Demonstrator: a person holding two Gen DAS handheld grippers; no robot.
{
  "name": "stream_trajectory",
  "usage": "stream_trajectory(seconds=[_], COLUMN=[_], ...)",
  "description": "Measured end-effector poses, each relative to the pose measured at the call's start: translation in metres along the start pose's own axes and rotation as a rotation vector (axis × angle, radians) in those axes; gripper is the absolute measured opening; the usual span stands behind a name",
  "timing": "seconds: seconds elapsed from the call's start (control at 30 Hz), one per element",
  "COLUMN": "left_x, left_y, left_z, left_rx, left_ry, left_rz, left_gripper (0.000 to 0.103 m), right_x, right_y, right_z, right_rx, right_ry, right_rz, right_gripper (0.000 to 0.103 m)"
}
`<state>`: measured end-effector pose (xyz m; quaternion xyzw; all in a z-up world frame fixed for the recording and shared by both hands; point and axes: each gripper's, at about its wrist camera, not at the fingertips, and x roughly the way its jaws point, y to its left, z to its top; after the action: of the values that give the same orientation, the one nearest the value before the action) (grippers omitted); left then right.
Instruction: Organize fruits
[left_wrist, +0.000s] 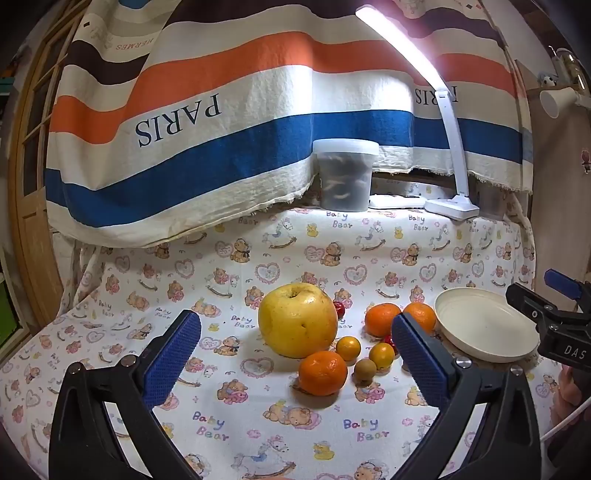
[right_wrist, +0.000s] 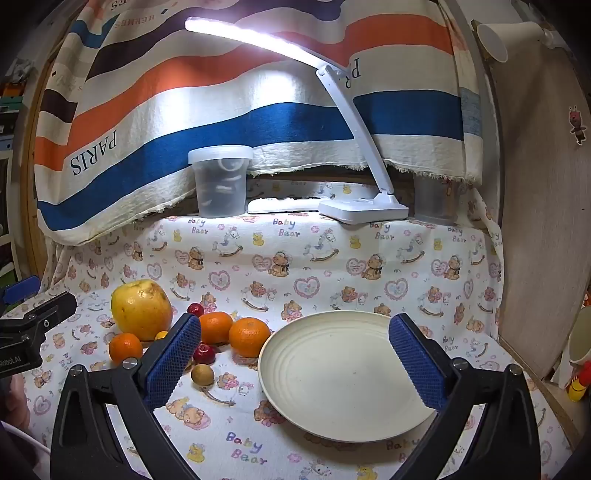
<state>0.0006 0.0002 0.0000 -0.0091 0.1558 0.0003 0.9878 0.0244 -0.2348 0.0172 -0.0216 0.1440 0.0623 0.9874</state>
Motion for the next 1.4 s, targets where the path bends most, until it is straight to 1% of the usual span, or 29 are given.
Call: stream_trajectory(seconds=[0.23,0.43,0.53,0.7,0.8,0.87,1.07,1.27,1.4], left_x=[0.0,0.0,0.0,0.001,0.001,0.0,0.002,-0.003,-0.001], left_y=[-0.001,0.0,-0.006,-0.008,-0.01,-0.01,-0.003,-0.004,-0.002], left_z=[0.0,-0.001,0.001,0.0,-0.001,-0.001,-0.001,-0.001,-0.001], left_rx=[0.008,0.024,0.043,0.043,0.047,0.048,0.014,0.019,0.007], left_ry=[-0.016,-0.015,-0.011,-0.004,-0.003,-0.01,0.001,-0.024,-0.012], left_rz=[0.016,-0.02,-0.01,-0.012,0.005,0.002,-0.005,0.007,0.01], left_gripper=[0.103,0.103,0.103,0.103,0.103,0.103,0.103,0.103,0.103], right_x=[0.0,0.0,0.0,0.0,-0.001,-0.001,-0.001,-0.001,-0.001], right_y=[0.0,0.0,0.0,0.0,0.0,0.0,0.0,0.001,-0.001], right_z=[0.0,0.0,0.0,0.0,0.0,0.001,0.003,0.0,0.001], right_rx=[0.0,0.0,0.0,0.0,0.0,0.001,-0.008,0.003,0.009], right_ry=[0.0,-0.001,-0.001,0.0,-0.001,-0.001,-0.002,0.008,0.005], right_rz=[0.0,0.0,-0.001,0.0,0.002,0.0,0.017,-0.008,-0.018], right_gripper=[0.102,0.102,0.102,0.102,0.102,0.102,0.102,0.102,0.102])
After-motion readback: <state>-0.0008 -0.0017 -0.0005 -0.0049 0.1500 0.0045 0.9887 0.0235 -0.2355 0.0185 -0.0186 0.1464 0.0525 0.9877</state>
